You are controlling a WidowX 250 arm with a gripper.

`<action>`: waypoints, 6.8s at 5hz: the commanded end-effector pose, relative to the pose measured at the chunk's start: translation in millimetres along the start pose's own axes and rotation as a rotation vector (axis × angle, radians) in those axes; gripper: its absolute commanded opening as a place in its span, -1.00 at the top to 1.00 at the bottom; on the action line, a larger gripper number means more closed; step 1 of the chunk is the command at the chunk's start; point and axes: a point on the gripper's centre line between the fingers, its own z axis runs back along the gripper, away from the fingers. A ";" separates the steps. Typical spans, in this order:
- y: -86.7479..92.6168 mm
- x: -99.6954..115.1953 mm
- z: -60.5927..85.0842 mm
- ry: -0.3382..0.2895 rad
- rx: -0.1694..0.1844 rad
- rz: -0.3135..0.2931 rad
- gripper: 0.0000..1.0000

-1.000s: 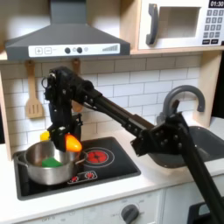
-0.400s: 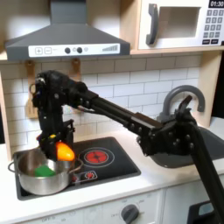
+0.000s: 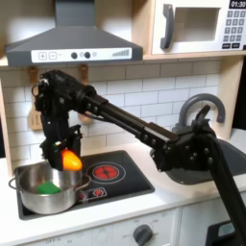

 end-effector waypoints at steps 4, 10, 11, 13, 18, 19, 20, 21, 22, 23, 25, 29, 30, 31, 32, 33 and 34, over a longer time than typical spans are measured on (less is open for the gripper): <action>22.2 18.5 -9.6 -0.037 0.064 0.076 1.00; 18.1 13.0 -29.5 0.018 0.062 0.049 -1.00; 20.3 12.9 -30.0 0.017 0.066 0.060 -1.00; 20.7 14.6 -34.0 0.006 0.069 0.061 -1.00; 5.2 -0.6 -35.1 -0.050 0.073 0.006 -1.00; 3.9 -3.3 -35.4 -0.050 0.073 0.001 -1.00; 4.2 -6.2 -35.6 -0.048 0.075 0.000 -1.00; 5.3 -7.5 -36.5 -0.047 0.078 0.004 -1.00; 0.9 -8.7 -36.7 -0.041 0.077 -0.006 -1.00; -1.6 -7.5 -35.9 -0.044 0.078 -0.010 -1.00; -5.6 -16.9 -37.0 -0.018 0.075 -0.022 -1.00; -34.2 -41.9 -47.8 0.010 0.062 -0.132 -1.00; -34.6 -39.8 -47.9 0.012 0.063 -0.127 -1.00; -34.8 -43.2 -46.8 0.027 0.057 -0.122 -1.00; -38.6 -52.6 -45.0 0.038 0.051 -0.146 -1.00; -44.6 -54.7 -45.7 0.036 0.037 -0.168 -1.00; -52.1 -57.5 -42.4 0.027 0.032 -0.179 -1.00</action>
